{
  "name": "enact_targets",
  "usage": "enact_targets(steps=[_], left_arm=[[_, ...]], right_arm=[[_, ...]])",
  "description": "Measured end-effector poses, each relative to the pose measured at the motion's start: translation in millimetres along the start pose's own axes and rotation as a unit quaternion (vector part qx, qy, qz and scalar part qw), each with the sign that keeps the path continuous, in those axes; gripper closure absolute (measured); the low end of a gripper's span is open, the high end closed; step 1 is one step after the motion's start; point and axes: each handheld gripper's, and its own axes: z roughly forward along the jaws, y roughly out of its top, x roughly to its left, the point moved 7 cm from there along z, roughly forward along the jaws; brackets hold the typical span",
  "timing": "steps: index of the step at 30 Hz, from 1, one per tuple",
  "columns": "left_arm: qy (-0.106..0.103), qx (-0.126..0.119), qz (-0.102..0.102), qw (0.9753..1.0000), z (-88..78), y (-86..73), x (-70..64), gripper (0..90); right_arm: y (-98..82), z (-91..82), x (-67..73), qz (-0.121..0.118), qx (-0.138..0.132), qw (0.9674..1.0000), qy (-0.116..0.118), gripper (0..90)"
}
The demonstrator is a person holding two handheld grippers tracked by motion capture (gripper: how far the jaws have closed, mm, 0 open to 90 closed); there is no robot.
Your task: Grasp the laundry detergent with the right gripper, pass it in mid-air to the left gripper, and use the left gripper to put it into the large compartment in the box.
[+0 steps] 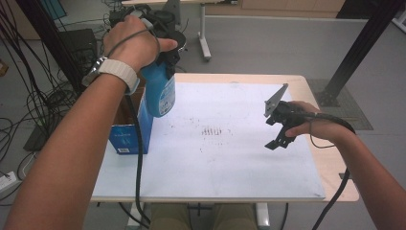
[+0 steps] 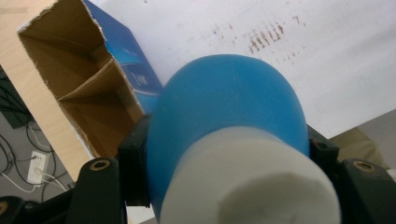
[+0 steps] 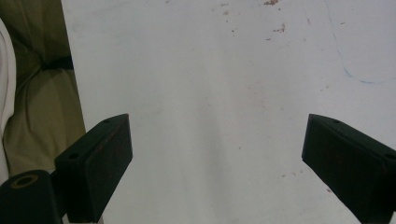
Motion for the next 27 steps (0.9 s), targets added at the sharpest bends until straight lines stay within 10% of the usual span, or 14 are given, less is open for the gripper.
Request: enact_targets(steps=[27], left_arm=[[0.013,0.003,-0.126,0.9919,-16.5,-13.6,55.3,37.2]], right_arm=[[-4.0,1.1,-4.5,0.003,0.006,1.0000,0.001,9.0]])
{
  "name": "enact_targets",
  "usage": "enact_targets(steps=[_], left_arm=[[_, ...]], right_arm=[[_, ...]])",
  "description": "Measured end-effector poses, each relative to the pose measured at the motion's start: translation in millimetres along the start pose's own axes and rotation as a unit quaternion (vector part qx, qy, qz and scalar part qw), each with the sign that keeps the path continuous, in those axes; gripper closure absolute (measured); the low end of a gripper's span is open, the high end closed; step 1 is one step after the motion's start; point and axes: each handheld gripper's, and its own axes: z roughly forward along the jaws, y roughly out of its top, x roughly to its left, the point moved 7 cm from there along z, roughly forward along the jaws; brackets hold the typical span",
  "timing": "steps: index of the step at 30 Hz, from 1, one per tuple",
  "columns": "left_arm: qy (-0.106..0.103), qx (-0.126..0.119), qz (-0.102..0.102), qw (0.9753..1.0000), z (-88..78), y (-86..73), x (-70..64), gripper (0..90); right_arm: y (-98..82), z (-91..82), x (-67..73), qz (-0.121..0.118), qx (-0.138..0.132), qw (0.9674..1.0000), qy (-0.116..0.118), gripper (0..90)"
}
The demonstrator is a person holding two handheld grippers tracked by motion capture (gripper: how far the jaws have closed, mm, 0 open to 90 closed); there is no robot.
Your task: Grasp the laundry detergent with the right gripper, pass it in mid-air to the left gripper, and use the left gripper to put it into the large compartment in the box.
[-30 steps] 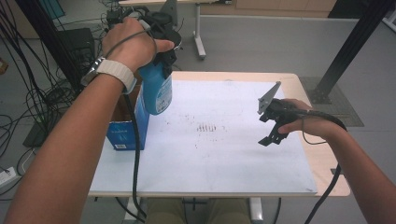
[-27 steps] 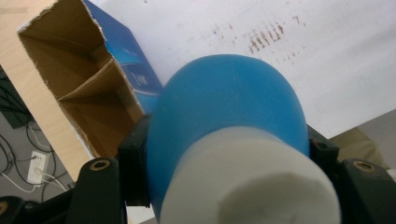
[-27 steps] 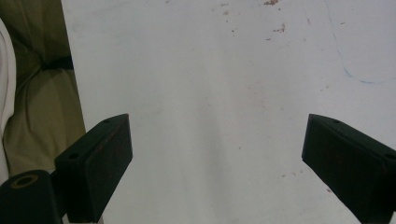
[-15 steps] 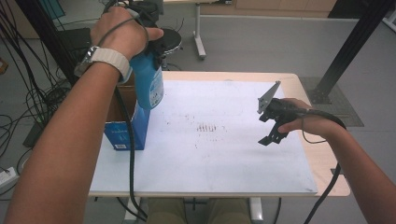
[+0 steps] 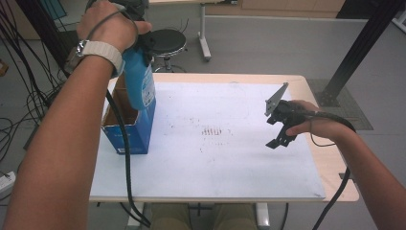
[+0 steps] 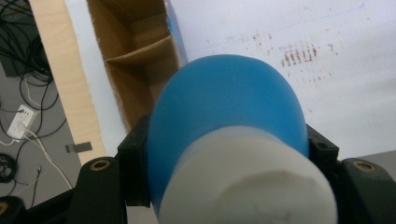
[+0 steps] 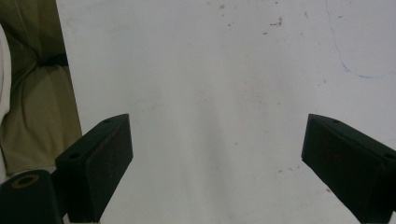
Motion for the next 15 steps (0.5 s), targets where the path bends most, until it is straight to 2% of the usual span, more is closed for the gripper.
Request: enact_targets(steps=[15], left_arm=[[0.007,-0.009,-0.046,0.9989,0.7,-3.9,30.9,37.2]], right_arm=[[0.3,3.8,-2.4,0.004,0.001,1.0000,0.000,9.0]])
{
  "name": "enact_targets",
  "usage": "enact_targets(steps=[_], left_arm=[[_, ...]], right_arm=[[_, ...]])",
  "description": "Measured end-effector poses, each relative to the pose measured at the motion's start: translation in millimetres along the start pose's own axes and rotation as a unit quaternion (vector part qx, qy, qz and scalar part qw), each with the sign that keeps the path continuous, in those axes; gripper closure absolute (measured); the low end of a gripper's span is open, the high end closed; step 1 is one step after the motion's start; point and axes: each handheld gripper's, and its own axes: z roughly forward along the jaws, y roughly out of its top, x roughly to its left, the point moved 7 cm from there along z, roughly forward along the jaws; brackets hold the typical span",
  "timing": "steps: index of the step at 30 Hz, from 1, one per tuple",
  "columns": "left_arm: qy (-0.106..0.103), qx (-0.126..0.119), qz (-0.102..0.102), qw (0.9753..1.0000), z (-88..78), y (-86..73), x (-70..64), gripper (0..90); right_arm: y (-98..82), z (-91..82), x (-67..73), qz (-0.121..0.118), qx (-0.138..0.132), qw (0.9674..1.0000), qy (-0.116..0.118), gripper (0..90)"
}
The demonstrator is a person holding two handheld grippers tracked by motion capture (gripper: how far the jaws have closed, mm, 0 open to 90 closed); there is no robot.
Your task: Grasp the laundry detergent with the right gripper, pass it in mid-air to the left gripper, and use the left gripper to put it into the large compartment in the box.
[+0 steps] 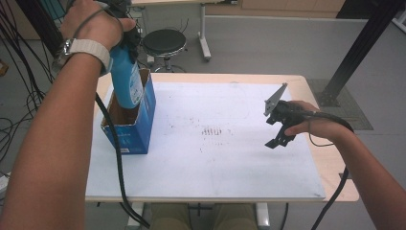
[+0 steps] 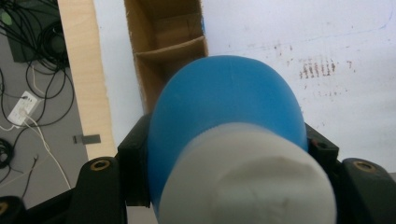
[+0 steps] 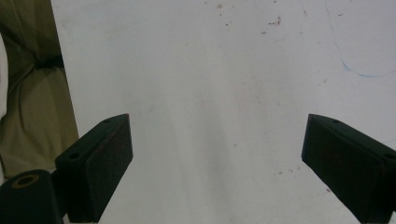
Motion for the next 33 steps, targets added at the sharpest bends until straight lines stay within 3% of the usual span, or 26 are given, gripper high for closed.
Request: enact_targets(steps=[25,33], left_arm=[[0.002,0.002,-0.028,0.9996,20.8,1.2,25.0,37.2],[0.006,0.007,-0.026,0.9996,26.6,0.9,27.8,37.2]], right_arm=[[0.9,6.3,-2.8,0.005,0.001,1.0000,0.006,9.0],[-0.4,7.9,-2.5,0.007,0.001,1.0000,0.007,8.9]])
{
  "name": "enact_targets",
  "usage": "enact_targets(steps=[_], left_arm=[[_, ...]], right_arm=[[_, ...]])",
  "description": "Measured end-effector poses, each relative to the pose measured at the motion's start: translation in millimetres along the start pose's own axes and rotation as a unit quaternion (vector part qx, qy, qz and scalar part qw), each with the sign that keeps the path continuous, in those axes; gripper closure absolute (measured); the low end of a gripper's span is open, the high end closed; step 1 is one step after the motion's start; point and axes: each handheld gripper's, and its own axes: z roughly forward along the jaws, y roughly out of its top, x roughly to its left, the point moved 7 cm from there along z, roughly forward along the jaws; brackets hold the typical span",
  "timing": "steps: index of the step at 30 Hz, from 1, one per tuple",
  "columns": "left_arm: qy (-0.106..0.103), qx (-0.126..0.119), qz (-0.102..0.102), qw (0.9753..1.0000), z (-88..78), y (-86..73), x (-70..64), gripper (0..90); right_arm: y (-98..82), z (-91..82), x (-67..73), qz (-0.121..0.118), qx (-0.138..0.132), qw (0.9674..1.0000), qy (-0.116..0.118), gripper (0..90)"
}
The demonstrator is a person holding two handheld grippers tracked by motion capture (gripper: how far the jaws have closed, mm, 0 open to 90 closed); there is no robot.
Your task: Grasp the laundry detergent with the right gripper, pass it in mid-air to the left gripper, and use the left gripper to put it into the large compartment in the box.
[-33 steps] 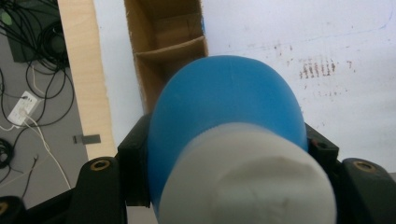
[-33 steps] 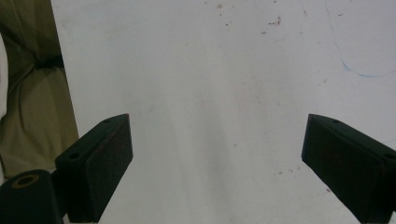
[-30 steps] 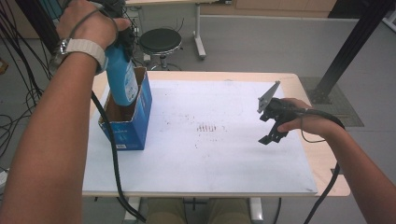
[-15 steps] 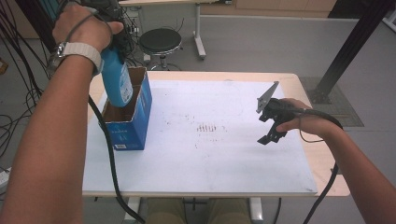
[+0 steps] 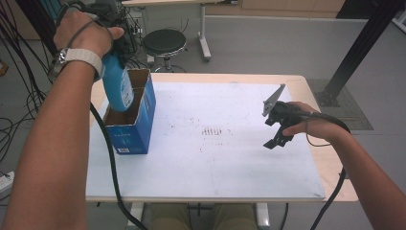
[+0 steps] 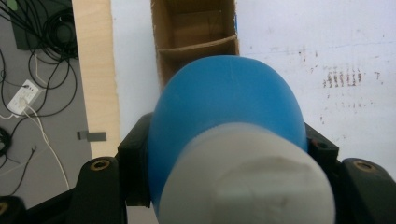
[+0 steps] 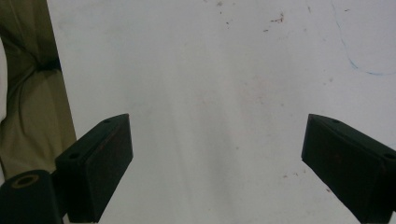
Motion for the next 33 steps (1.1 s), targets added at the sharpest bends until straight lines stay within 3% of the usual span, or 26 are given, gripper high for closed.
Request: enact_targets(steps=[33], left_arm=[[-0.007,0.002,-0.002,1.0000,43.2,-2.3,7.4,37.2]], right_arm=[[-7.7,4.0,0.4,0.012,-0.005,0.9999,0.001,9.0]])
